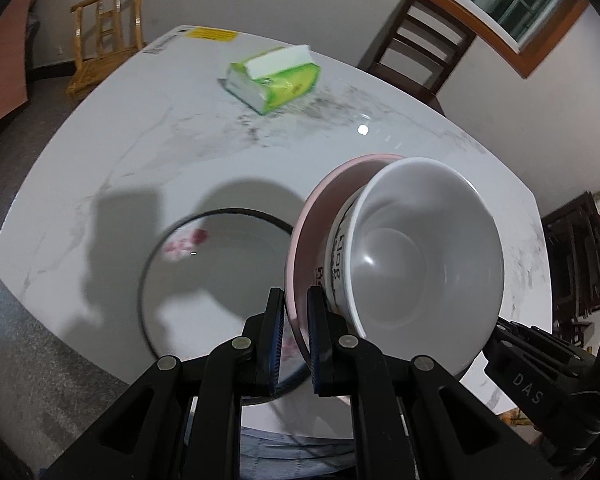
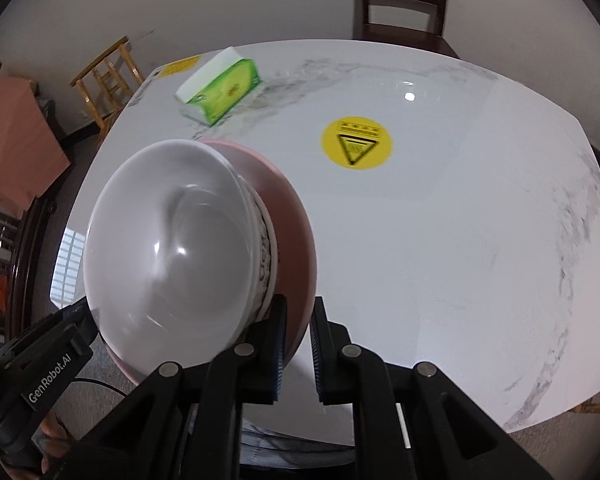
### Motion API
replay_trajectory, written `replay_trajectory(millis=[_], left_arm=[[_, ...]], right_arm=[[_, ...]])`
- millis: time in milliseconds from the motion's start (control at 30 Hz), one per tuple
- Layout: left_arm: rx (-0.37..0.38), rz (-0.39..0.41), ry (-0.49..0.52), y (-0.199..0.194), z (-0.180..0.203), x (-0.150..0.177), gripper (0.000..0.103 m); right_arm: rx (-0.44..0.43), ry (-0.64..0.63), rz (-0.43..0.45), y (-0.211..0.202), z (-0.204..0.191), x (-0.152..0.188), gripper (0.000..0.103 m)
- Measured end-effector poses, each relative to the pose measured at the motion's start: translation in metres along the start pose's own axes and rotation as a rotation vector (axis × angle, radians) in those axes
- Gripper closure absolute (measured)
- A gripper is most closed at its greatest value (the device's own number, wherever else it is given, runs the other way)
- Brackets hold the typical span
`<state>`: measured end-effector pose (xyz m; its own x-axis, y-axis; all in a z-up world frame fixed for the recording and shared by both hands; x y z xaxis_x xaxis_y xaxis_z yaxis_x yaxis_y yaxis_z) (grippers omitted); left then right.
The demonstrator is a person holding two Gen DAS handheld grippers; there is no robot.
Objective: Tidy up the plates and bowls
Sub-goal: 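Lift the nested bowls with the left gripper and carry them over the plate stack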
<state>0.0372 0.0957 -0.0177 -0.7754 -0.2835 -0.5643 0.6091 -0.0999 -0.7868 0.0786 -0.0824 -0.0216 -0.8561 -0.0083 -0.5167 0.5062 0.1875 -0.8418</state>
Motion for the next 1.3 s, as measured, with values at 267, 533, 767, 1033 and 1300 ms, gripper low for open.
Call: replay_trajectory(millis=[267, 533, 767, 1033, 1300], left_arm=[[-0.059, -0.008, -0.044, -0.001, -0.046, -0.002, 0.096], [-0.082, -0.035, -0.070, 0.008, -0.079, 0.005, 0.096], [-0.078, -0.055, -0.096, 0.017, -0.099, 0.010, 0.096], [-0.067, -0.057, -0.108, 0.025, -0.109, 0.011, 0.096], [-0.062, -0.047, -0.098, 0.031, -0.111, 0.012, 0.096]], right_arm=[[-0.042, -0.039, -0.056, 0.024, -0.044, 0.005, 0.091], [-0.053, -0.061, -0.113, 0.049, -0.073, 0.016, 0.091], [-0.043, -0.070, -0.132, 0.060, -0.087, 0.023, 0.091], [-0.031, -0.066, -0.140, 0.069, -0.094, 0.026, 0.091], [-0.021, -0.072, -0.121, 0.072, -0.098, 0.027, 0.091]])
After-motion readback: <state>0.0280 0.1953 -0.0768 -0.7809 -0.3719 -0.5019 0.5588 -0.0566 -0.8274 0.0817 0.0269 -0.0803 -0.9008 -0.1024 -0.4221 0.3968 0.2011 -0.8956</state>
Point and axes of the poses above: each gripper's, at about its wrist camera, not at the fingertips, and y roughly the way its jaws point, z to its right, x to its underside, the point moved 2 cm from there along y, roughly the way its jaws point, and after that the axes turned 14 degrees about z, right-handed, at the moved point
